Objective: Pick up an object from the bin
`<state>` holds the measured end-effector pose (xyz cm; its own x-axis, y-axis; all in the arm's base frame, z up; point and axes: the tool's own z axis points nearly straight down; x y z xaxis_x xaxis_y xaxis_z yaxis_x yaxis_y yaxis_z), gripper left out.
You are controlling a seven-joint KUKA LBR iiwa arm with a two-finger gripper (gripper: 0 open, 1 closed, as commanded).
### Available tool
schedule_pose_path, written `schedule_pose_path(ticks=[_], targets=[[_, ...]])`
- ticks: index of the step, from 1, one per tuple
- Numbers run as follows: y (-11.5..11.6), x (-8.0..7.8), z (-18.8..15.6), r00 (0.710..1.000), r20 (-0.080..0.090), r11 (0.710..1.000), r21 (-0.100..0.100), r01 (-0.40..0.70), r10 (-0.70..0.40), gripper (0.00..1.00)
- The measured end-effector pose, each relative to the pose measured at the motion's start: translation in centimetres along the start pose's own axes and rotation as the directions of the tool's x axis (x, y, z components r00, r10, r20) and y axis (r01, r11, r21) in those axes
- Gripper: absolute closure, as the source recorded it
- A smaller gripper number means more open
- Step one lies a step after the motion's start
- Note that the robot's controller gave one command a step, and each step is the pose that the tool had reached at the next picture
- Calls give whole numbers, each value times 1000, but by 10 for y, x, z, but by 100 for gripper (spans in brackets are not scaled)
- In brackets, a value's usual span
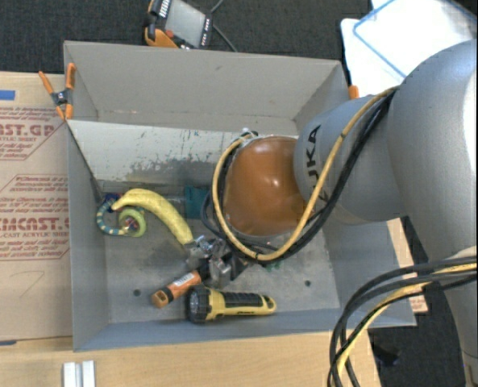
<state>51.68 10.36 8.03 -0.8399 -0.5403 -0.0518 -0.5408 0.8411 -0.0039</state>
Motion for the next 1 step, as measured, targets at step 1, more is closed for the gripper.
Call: schedule_pose_path(ticks=[1], targets=[[9, -11, 1, 1000, -1, 1000, -2, 4, -4, 100]])
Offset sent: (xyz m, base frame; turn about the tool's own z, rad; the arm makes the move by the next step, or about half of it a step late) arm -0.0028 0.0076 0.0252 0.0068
